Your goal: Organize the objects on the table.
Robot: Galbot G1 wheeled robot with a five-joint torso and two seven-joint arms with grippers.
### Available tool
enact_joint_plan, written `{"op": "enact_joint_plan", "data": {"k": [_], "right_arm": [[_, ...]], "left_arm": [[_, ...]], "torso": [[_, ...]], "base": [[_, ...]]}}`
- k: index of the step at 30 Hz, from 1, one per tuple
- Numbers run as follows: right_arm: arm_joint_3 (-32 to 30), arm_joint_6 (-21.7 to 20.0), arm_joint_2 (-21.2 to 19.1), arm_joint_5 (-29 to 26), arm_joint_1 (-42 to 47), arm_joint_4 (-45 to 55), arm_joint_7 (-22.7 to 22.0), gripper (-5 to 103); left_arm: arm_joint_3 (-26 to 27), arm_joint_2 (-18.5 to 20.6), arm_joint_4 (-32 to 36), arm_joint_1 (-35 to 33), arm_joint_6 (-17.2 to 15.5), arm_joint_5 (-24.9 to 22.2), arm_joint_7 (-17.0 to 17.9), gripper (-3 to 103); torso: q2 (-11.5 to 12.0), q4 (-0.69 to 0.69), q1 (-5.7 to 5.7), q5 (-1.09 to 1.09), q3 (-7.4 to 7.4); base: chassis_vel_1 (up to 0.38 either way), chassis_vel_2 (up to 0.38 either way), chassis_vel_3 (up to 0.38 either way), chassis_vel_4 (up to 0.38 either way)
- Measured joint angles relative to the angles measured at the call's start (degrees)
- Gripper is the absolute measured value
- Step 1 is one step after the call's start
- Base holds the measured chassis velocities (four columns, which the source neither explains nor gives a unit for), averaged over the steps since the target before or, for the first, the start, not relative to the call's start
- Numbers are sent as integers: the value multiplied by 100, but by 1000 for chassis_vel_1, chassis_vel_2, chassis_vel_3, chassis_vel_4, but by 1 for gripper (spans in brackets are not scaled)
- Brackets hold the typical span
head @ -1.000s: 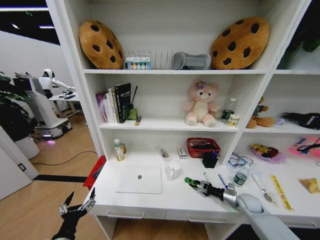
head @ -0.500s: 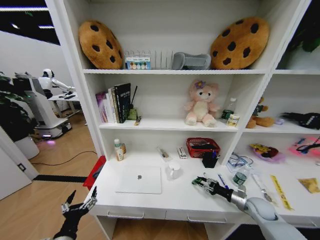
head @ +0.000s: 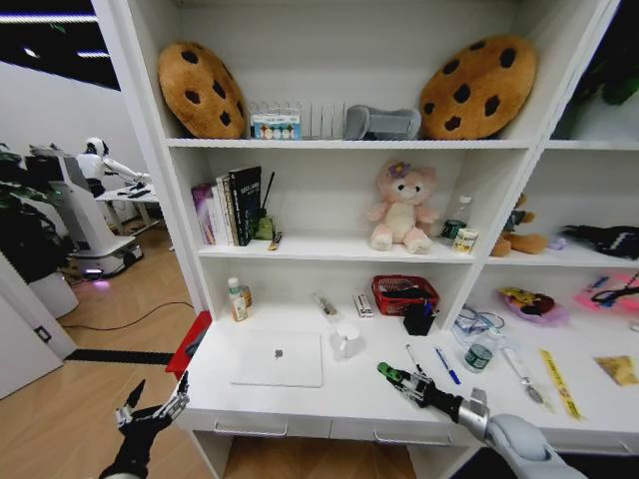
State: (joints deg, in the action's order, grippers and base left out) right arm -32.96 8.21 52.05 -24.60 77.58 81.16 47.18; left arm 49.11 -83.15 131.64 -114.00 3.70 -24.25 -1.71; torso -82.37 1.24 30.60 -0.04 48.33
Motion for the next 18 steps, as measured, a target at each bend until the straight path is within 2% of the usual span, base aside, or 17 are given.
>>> {"op": "enact_joint_plan", "data": {"k": [2,4,5,6,8,9,11,12,14,15,16,18], "right_arm": [[39,-46,-7,-69,-33,-6,-33,47],[58,-67,-9,-81,-56,-6,-33,47],[99,-120,-15,-115,-102,1,-33,58],[99,-120,-15,-115,-102,1,-33,58],[189,-240,-32,-211,-166,26,-102,69],[189,-240,-32,-211,-166,26,-102,69],[270,-318,-40,-219,-271,12,-155,80],[270,-318,-40,-219,-271,12,-155,80],[396,-424,-20,-229,-415,-28,-316,91],[431,-457,-5,-243,-447,-38,-383,91],[483,-491,22,-254,-498,-59,-460,99],[517,-501,36,-257,-521,-67,-492,99]], "left_arm": [[3,1,-10,-2,0,3,1,98],[3,1,-14,-2,0,3,1,98],[3,2,-17,1,0,3,5,98],[3,2,-17,1,0,3,5,98],[-2,3,-28,4,-1,4,7,98],[-2,3,-28,4,-1,4,7,98],[-5,3,-42,5,-1,5,8,98],[-5,3,-42,5,-1,5,8,98],[-7,5,-60,8,-2,6,10,98],[-8,6,-66,11,-3,5,12,98],[-8,8,-75,13,-5,6,14,98],[-9,10,-80,15,-6,5,15,98]], "torso": [[1,2,0,1,1],[1,1,0,2,1],[2,0,1,5,2],[2,0,1,5,2],[3,0,1,6,3],[3,0,1,6,3],[3,0,1,6,3],[3,0,1,6,3],[3,-1,1,5,3],[3,-1,1,5,3],[3,0,2,4,3],[3,0,2,3,3]], "base": [[0,0,0,0],[0,0,0,0],[0,0,0,0],[0,0,0,0],[0,0,0,0],[0,0,0,0],[0,0,0,0],[0,0,0,0],[0,0,0,0],[0,0,0,0],[0,0,0,0],[0,0,0,0]]}}
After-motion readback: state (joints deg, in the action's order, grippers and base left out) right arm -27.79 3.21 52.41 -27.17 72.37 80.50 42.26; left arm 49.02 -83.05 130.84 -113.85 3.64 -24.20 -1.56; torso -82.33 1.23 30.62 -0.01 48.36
